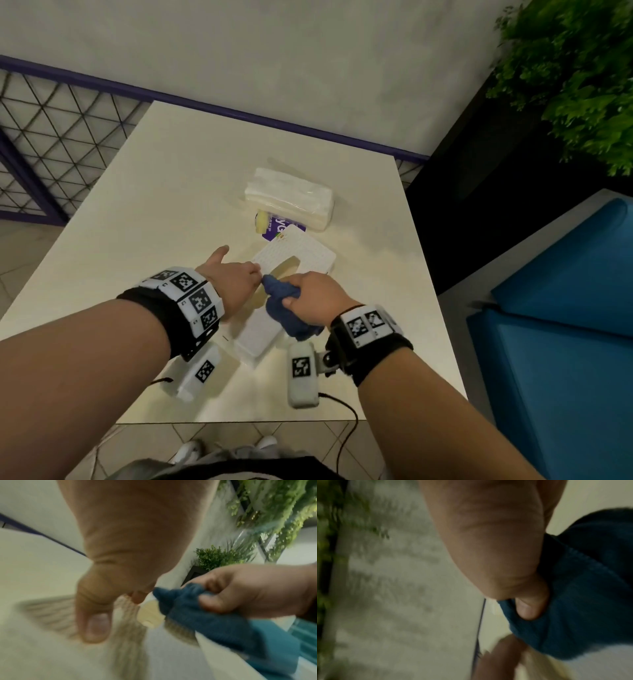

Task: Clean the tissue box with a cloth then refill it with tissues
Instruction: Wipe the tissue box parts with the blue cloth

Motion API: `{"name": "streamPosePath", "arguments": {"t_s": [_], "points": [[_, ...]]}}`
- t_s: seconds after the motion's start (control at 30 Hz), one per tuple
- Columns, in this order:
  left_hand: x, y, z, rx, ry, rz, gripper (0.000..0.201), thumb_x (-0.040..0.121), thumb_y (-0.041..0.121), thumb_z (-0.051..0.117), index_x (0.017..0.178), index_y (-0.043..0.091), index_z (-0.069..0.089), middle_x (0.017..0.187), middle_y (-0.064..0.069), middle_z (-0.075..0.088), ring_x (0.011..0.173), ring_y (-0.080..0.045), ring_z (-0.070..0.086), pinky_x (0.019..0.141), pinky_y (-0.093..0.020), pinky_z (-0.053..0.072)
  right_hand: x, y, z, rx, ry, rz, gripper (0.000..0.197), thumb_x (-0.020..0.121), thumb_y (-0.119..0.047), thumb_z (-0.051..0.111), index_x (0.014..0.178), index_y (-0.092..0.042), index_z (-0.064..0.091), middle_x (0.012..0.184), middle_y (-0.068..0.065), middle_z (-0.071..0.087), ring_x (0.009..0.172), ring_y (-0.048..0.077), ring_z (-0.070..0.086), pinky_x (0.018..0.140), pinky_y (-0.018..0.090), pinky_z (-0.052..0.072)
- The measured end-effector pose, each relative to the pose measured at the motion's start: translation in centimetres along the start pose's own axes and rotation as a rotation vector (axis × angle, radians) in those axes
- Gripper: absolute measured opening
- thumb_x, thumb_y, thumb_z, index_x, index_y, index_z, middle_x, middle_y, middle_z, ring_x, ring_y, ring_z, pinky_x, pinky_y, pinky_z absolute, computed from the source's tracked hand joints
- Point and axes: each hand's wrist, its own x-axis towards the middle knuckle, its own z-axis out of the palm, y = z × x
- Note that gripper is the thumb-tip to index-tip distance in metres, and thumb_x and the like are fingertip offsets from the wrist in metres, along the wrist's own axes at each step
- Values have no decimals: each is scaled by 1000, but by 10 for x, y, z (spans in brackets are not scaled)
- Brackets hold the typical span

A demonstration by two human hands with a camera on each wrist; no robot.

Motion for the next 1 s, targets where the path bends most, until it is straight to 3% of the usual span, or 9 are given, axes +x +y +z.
{"name": "streamPosePath", "arguments": {"t_s": [0.17,0.27,0.37,0.47,0.53,0.63,0.73,0.83,1.0], "points": [[-12,-14,6,-75,218,-53,62,91,16,46,150,21,24,158,2,19,140,-9,28,117,-44,5,-6,26,-50,483,312,85,35,92,-13,56,126,-17,59,121,7,64,112,23,60,87,20,44],[-20,3,16,-227,316,-173,51,87,57,51,125,24,52,128,7,53,113,-16,53,103,-43,20,1,40,-83,532,543,140,35,94,-16,53,128,-16,54,115,8,63,104,23,60,81,22,41],[-21,25,28,-322,242,-251,67,74,79,46,105,20,58,105,7,57,95,-17,53,96,-42,22,23,40,-97,506,600,143,35,97,-16,48,130,-11,52,123,13,62,111,29,59,84,25,42],[-14,21,32,-370,232,-267,68,70,73,57,114,20,55,109,7,53,100,-17,53,97,-43,21,51,31,-87,397,559,119,36,97,-16,45,132,-10,51,125,14,62,113,30,58,82,22,38],[-9,9,32,-370,217,-242,75,70,70,61,125,21,50,121,10,51,108,-15,54,97,-43,20,76,25,-58,285,401,156,41,96,-16,44,137,-11,46,135,14,55,121,30,53,90,25,39],[-4,-4,30,-365,182,-218,82,72,67,62,137,22,41,139,10,43,122,-15,49,104,-46,17,104,11,-2,-35,185,266,65,91,-22,49,150,-11,22,158,14,18,144,31,21,114,40,28],[-3,-5,29,-355,197,-213,75,72,64,62,133,25,45,133,12,45,122,-14,47,104,-46,18,103,-18,23,-49,90,207,76,94,-21,51,154,-13,6,163,8,-1,149,27,5,116,50,21],[-5,-4,31,-367,201,-225,75,71,62,62,134,27,44,135,13,43,124,-12,46,104,-46,18,98,-15,22,-110,28,120,70,97,-19,47,153,-13,6,163,8,1,149,26,9,114,49,23],[-5,-6,30,-400,133,-235,90,77,60,60,150,25,22,159,11,15,141,-9,26,114,-47,4,109,31,-19,-114,160,384,76,86,-17,61,147,-2,19,152,17,25,140,31,30,112,40,35]]}}
